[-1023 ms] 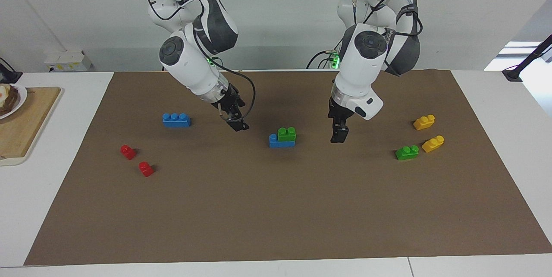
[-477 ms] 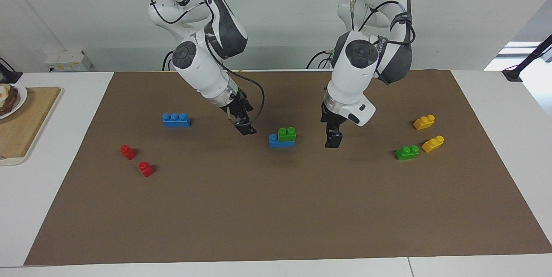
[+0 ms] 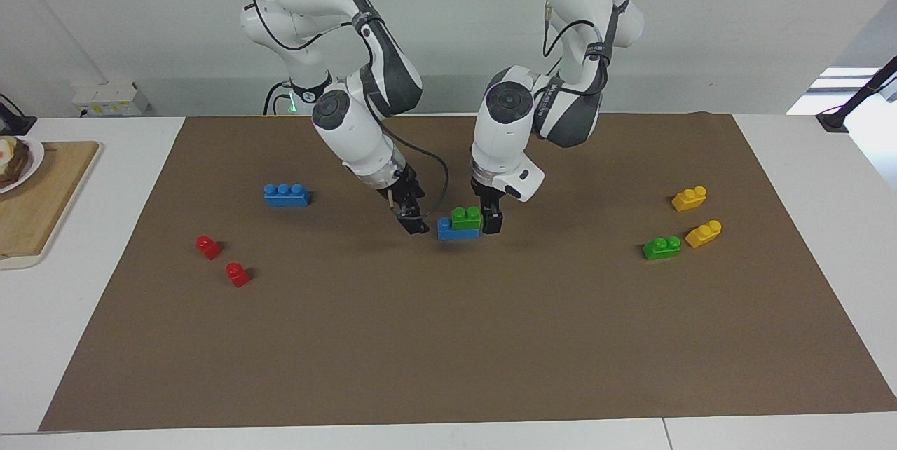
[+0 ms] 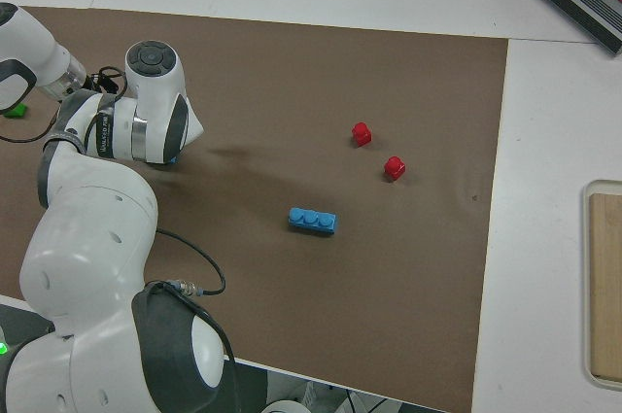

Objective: Remove green block with left arm and hold with right
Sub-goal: 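Grasp the green brick with the left gripper while the right gripper grasps blue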

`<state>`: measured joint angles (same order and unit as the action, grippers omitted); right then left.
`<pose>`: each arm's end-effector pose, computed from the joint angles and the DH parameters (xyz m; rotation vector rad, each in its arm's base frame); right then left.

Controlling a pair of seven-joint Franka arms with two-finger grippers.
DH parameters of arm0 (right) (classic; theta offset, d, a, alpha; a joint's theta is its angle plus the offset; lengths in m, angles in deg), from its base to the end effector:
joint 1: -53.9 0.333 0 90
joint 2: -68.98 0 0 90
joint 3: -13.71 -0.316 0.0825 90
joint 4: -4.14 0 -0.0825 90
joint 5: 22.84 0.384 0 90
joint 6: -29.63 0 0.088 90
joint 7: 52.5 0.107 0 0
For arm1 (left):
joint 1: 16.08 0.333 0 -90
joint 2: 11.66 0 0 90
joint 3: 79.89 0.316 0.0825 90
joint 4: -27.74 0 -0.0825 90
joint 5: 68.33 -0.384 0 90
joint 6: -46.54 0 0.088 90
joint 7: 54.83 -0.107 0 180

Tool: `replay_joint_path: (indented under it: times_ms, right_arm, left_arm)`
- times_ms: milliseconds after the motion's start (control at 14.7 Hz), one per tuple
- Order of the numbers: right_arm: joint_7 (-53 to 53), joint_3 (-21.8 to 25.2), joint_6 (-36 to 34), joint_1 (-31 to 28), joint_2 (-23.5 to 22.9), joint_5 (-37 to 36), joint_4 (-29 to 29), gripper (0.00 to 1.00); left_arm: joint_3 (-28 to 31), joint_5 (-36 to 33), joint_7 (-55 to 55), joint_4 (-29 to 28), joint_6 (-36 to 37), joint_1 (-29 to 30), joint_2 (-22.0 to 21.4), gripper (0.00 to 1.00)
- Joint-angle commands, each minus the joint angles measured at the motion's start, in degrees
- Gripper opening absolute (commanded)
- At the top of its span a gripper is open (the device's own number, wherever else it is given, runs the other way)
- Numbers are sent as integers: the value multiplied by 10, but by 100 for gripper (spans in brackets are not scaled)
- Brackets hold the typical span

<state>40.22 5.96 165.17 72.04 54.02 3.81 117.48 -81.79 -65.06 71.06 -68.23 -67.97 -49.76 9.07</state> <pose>0.5527 0.2705 0.3513 -2.0742 1.9096 0.3775 0.5303 -0.3811 0.3905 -2.1653 -2.2357 0.1067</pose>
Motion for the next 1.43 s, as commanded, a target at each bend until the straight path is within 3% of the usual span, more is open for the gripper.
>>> replay_joint_path:
  times_ms: [0, 1364]
  right_arm:
    - [-3, 0, 32, 4, -34, 15, -13, 100]
    - [4, 0, 118, 68, -92, 31, -13, 99]
  left_arm:
    - [8, 4, 8, -25, -14, -6, -10, 100]
    - [7, 5, 71, -86, -103, -44, -13, 100]
